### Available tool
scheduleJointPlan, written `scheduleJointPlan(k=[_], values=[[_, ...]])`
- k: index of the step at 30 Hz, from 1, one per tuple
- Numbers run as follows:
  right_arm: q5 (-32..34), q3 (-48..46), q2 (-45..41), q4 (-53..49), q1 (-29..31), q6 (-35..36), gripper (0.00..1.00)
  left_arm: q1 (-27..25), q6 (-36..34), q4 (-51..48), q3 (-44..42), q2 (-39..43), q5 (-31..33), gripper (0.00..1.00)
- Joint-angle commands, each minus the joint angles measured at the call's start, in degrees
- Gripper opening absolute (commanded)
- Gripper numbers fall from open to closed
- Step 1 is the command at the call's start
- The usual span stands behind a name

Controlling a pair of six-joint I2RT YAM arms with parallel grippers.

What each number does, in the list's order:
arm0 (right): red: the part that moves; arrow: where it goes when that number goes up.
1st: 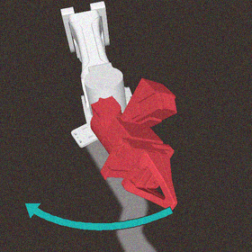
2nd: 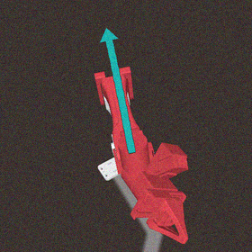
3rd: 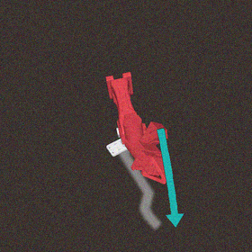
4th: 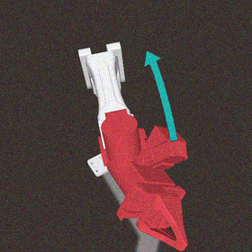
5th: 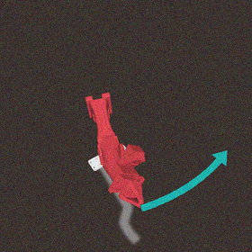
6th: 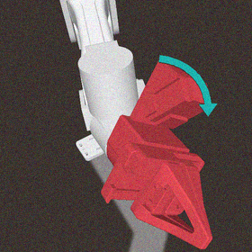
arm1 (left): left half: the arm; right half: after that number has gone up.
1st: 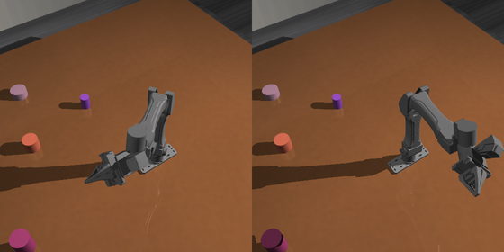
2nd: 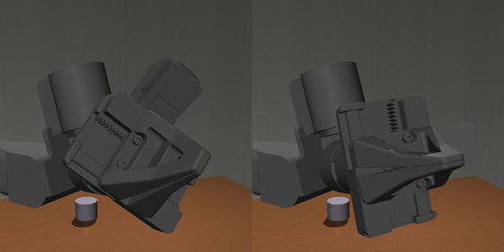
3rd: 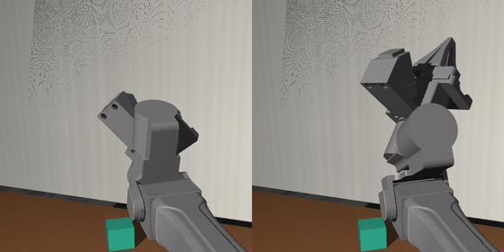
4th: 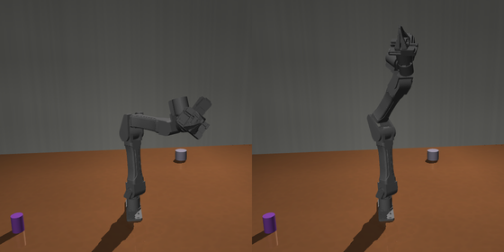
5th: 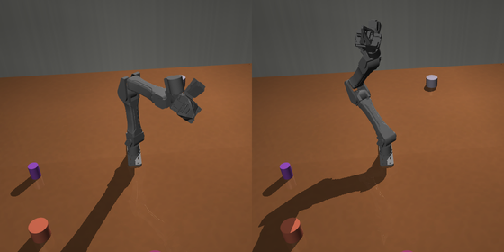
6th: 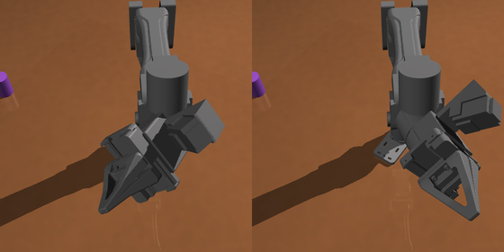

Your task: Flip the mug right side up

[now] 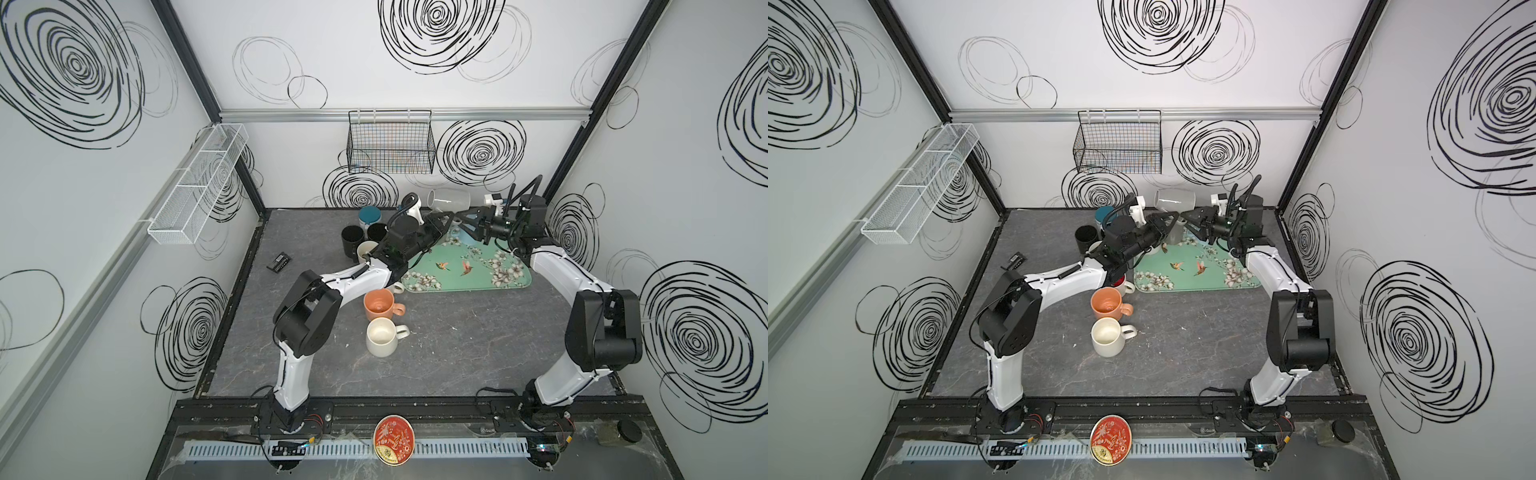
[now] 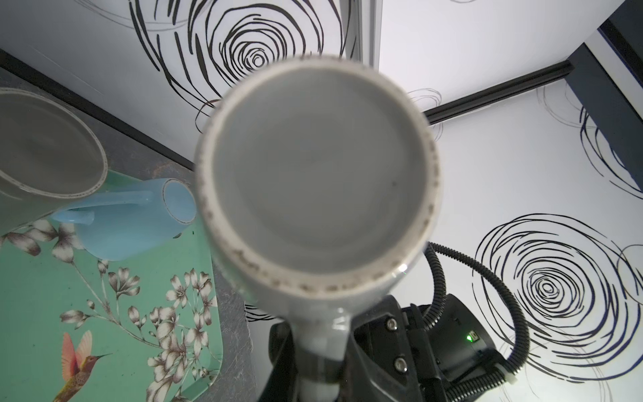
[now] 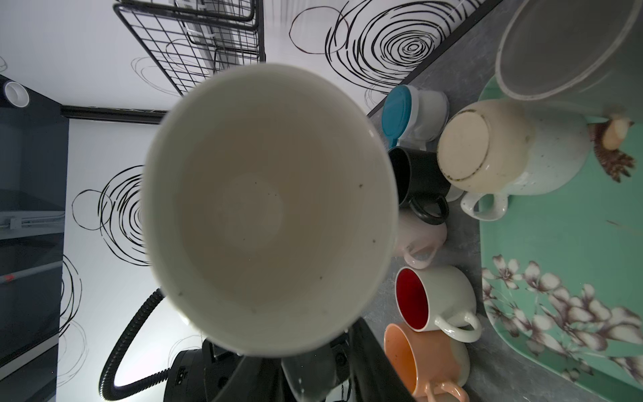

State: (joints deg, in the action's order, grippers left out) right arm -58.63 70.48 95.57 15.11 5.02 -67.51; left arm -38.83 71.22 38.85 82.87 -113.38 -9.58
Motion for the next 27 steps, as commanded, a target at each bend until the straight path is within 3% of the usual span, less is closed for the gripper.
scheduleJointPlan(k=[1,5,8,9,10,15,17,27], values=[[-0.50,2.50,1.14,3.15,0.86,-1.50,0.30,0.16,0.33,9.74,0.29,4.21,-0.44,0.00],[-0.51,3.32,1.78,5.53,1.57,-3.20,0.21,0.16,0.65,10.00,-0.12,4.49,-0.77,0.00],[-0.44,4.42,2.31,6.80,2.00,-3.69,0.01,0.41,0.76,9.85,-0.63,4.94,-1.04,0.00],[-0.28,5.00,2.47,6.94,2.25,-3.68,0.00,0.58,0.76,9.62,-1.18,5.39,-1.01,0.00],[0.00,5.56,2.58,6.95,2.47,-3.60,0.00,0.76,0.55,9.37,-1.77,5.97,-0.94,0.00],[2.86,9.98,4.03,3.87,5.18,-1.44,0.00,2.78,-2.91,5.46,-7.42,11.69,-0.53,0.31],[4.55,12.50,4.91,-0.26,6.78,1.52,0.00,3.93,-4.04,4.04,-10.16,14.17,-0.87,0.37],[19.00,24.68,9.05,-22.03,14.98,16.94,0.00,10.65,-8.36,-1.43,-26.08,28.38,-1.22,0.43]])
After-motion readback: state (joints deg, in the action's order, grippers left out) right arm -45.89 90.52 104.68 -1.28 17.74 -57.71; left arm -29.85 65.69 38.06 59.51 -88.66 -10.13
